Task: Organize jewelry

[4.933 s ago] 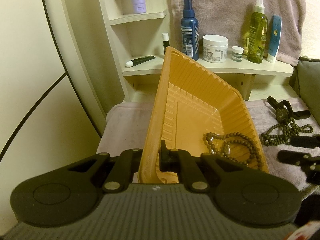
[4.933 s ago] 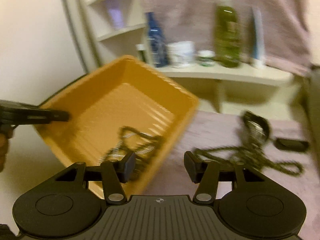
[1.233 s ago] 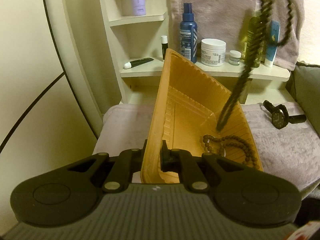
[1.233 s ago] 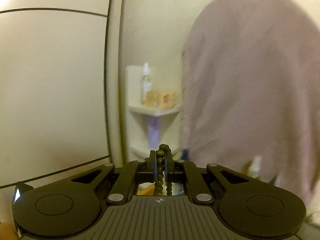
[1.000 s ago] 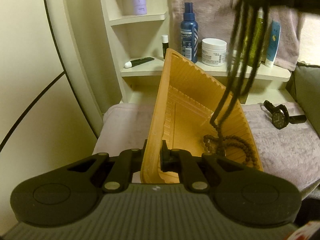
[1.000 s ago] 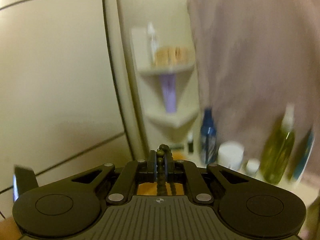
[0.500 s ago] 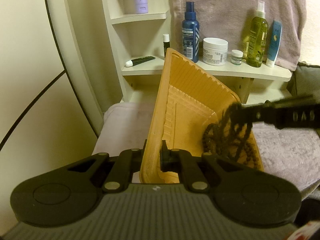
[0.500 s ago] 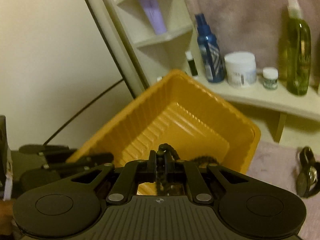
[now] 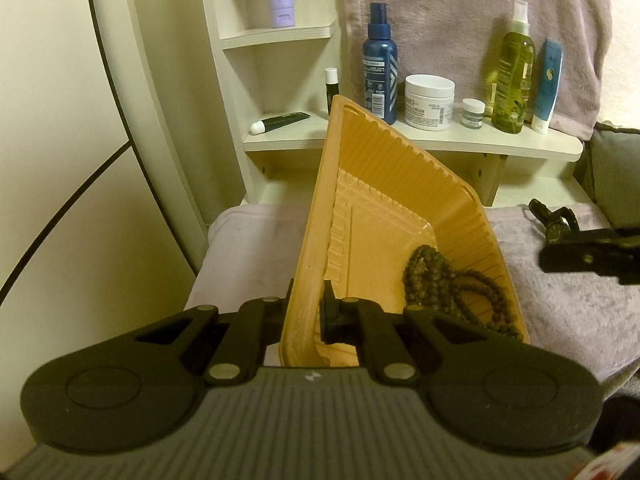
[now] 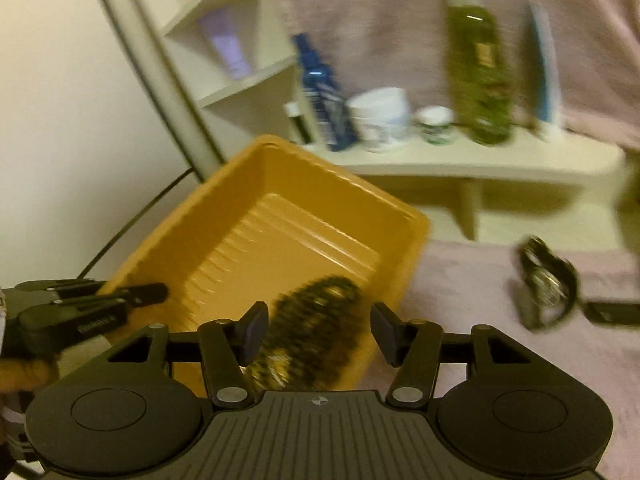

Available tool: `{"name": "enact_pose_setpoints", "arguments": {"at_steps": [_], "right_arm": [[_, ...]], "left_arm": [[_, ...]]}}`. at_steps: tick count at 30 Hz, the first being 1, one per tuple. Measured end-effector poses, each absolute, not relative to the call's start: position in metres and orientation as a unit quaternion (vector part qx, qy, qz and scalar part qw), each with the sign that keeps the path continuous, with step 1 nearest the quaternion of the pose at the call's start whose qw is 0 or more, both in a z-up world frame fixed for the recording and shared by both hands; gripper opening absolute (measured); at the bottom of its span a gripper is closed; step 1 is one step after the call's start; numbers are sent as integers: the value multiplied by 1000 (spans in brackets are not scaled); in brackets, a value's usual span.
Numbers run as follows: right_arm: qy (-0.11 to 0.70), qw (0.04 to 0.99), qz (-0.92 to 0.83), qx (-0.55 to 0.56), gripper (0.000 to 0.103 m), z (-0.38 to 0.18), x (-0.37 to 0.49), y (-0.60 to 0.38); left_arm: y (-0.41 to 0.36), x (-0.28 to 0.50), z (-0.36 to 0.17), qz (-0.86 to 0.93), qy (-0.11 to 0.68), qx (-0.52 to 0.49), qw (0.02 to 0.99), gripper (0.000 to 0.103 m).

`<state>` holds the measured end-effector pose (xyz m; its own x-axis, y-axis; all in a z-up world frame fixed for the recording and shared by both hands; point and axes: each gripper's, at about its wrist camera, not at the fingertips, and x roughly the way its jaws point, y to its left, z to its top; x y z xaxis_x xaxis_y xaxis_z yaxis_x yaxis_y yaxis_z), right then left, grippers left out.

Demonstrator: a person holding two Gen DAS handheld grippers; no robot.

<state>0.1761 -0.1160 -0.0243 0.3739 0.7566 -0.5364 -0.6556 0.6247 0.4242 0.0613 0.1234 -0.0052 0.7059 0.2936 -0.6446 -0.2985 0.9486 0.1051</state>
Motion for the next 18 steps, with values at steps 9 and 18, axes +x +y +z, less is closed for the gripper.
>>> {"name": "enact_pose_setpoints", "arguments": {"at_steps": [9,18], "right_arm": [[395,849,335,110,57,-53,168,-173],[378,879,278,82,57,-61,166,-197]], "left_arm": [[121,60,-5,161,348,0,924,7],[121,60,-5,161,348,1,924,7]]}}
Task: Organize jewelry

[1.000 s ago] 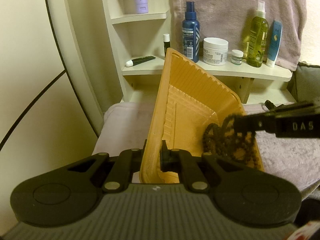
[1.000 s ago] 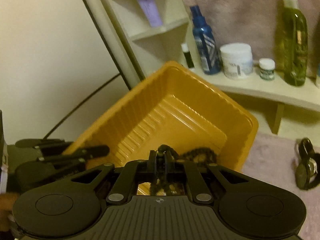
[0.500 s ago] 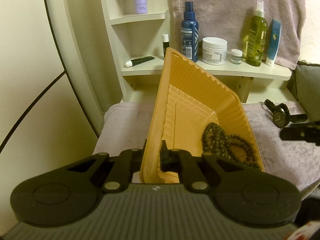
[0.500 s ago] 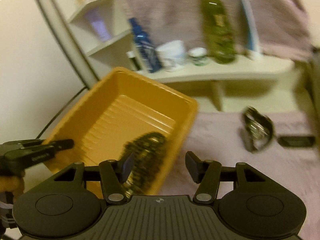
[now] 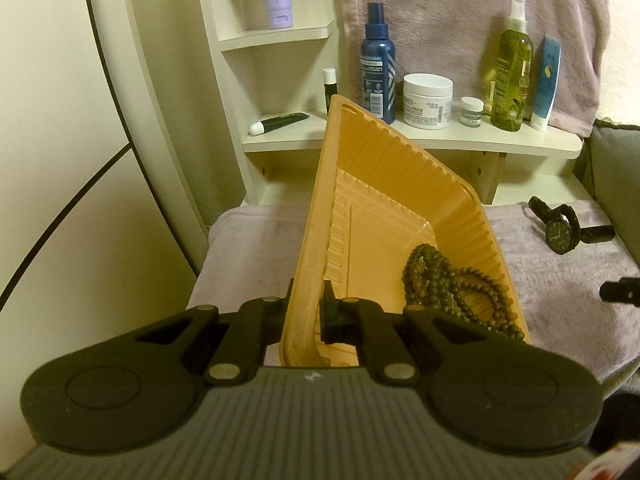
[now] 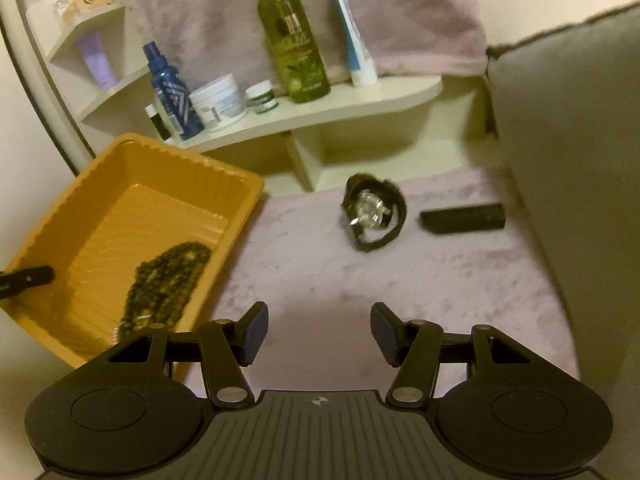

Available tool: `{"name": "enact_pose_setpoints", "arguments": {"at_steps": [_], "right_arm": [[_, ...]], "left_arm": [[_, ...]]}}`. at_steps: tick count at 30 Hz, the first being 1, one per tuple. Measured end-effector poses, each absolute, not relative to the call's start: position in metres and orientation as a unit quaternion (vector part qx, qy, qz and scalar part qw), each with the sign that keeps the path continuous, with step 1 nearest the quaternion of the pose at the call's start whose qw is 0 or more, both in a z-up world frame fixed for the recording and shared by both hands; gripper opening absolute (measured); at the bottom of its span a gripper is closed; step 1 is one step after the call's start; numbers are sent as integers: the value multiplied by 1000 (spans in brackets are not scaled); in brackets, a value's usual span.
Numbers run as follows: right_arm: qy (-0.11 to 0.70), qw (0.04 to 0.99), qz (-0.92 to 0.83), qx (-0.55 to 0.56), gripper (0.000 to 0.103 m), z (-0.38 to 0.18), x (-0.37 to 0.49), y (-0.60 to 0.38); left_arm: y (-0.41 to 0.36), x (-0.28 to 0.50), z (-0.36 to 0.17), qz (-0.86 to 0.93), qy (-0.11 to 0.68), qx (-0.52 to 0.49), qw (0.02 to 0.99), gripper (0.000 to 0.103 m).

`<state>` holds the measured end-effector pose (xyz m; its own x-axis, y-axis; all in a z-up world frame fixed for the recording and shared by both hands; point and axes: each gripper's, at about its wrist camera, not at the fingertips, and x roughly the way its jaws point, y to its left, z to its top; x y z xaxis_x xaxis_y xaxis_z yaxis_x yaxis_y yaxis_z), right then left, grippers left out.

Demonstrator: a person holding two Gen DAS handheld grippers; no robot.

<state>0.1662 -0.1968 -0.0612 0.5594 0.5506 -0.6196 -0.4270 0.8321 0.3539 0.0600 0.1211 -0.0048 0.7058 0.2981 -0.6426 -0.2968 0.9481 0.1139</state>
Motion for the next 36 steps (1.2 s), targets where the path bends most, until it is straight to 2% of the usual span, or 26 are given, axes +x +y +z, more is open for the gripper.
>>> {"name": "enact_pose_setpoints", "arguments": {"at_steps": [13,15,31,36], "right_arm": [[316,904,283,-53,56,-61,204,-165],[315,902,287,-66,48,-64,210,-160],[328,895,276,-125,22,-83,241,-134],[330,894,274,-127,10,-84,244,-133]], "left_arm": [[119,60,-4,162,350,6,923,7],[119,61,-4,162,351,6,922,7],[119,62,-4,163,353,8,921,6],[119,62,-4,163,353,8,921,6]]}}
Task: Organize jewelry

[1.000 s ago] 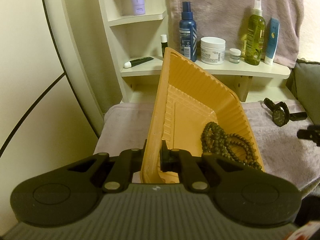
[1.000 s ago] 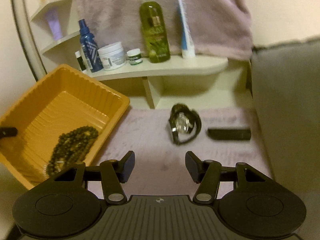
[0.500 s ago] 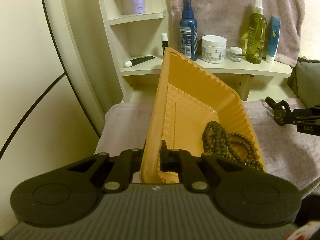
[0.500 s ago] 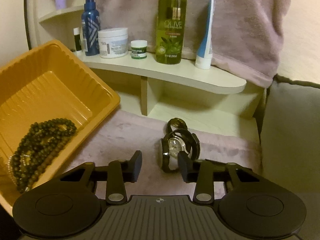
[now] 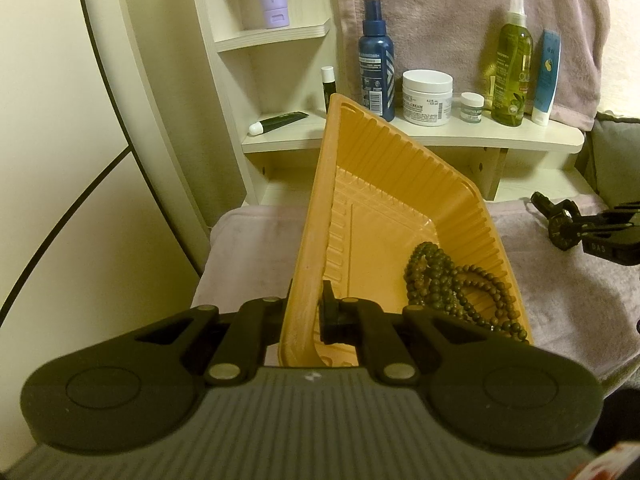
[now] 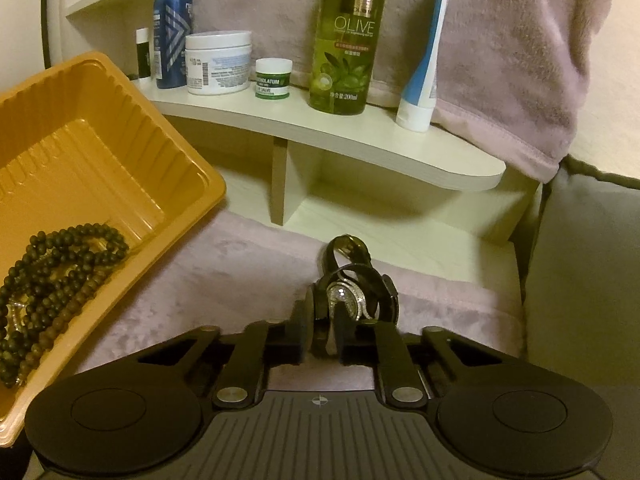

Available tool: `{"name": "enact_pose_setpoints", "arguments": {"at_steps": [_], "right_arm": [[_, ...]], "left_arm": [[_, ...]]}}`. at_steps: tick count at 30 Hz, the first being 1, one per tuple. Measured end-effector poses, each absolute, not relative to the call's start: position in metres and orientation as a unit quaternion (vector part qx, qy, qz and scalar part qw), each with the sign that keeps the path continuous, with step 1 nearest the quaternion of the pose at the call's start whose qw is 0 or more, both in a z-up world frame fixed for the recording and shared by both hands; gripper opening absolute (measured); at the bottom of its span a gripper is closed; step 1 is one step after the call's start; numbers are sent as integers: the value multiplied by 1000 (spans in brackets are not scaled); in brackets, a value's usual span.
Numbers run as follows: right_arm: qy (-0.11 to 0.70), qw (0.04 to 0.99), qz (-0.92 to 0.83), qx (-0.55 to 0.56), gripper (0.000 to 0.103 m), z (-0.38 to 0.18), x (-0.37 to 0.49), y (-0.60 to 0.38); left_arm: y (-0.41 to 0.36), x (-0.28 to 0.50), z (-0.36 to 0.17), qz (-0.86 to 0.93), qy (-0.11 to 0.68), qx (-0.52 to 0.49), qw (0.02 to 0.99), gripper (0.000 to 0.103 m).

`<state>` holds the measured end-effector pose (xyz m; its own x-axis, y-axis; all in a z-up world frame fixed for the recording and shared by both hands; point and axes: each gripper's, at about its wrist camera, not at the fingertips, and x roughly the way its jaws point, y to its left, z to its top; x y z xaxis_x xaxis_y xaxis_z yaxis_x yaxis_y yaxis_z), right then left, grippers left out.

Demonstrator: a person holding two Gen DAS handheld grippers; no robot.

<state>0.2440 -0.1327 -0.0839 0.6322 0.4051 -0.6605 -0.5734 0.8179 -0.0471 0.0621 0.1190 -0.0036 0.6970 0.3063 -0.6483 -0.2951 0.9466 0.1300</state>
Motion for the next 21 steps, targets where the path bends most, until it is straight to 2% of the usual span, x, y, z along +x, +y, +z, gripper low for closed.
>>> {"name": "enact_pose_setpoints", "arguments": {"at_steps": [21], "right_arm": [[311,903,282,-91,9,-56,188,-161]], "left_arm": [[119,62,-4,164,352,8,921,7]]}}
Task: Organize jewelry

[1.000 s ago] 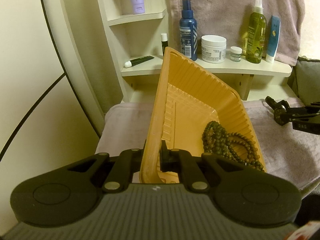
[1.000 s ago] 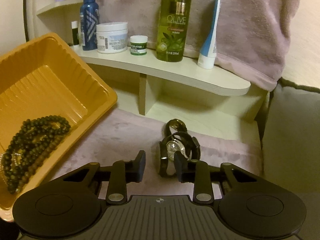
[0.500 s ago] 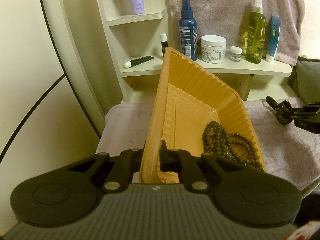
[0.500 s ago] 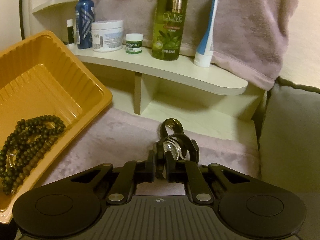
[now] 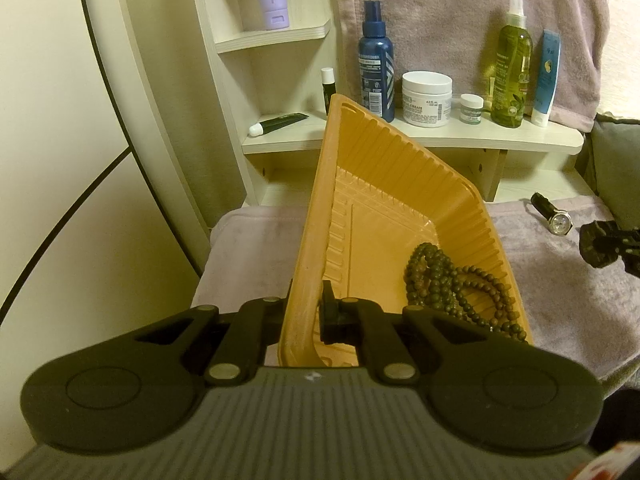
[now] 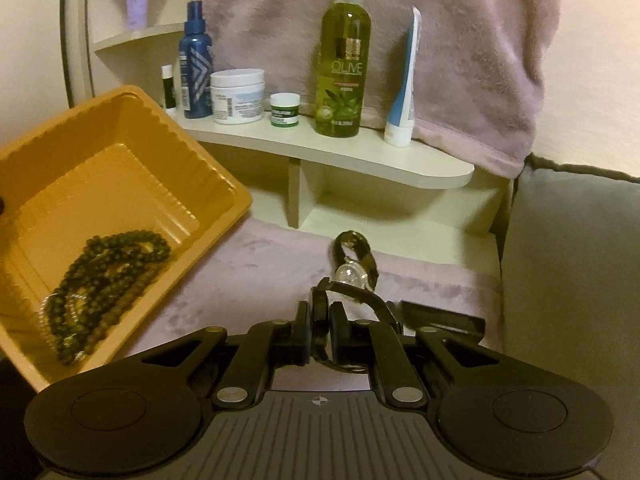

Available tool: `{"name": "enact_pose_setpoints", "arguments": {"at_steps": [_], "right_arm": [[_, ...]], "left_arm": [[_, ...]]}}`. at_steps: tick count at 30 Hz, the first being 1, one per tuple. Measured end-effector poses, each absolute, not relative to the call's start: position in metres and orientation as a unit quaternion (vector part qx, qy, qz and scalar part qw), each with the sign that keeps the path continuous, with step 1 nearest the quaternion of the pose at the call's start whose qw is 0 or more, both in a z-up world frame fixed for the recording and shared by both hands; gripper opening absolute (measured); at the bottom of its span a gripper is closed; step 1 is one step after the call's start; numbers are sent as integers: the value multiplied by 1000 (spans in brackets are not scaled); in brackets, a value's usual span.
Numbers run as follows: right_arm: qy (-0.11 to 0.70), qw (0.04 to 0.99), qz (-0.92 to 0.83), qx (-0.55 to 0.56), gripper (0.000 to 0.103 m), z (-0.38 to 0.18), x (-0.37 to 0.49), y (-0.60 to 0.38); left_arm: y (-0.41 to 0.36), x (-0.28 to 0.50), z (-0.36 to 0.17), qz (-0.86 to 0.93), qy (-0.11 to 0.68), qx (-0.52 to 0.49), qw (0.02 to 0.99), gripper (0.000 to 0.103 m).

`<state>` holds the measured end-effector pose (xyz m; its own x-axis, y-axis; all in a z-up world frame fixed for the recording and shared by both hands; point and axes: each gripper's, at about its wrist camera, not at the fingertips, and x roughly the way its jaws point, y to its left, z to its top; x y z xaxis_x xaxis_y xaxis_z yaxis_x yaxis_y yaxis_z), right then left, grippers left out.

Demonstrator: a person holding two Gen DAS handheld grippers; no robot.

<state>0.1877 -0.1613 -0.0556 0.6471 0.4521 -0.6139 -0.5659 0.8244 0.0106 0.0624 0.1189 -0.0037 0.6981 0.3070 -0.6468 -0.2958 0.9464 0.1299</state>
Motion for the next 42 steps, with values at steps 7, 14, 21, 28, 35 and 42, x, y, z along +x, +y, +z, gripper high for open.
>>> {"name": "enact_pose_setpoints", "arguments": {"at_steps": [7,14,21,28,35,42], "right_arm": [[305,898,309,-78,9,-40,172,-153],[281,881,375,-64,9,-12,154,-119],[307,837,452,-32,9,-10,145,-81],[328,811,483,-29,9,-19,138,-58],[347,797,493,-27,9,-30,139,-52],[350,784,512,-13,10,-32,140,-49]], "left_arm": [[118,62,-3,163,352,8,922,7],[118,62,-3,163,351,7,922,7],[119,62,-3,164,351,5,922,7],[119,62,-3,164,351,4,922,7],[120,63,-4,164,352,2,922,7],[121,63,-4,164,353,2,921,7]]}}
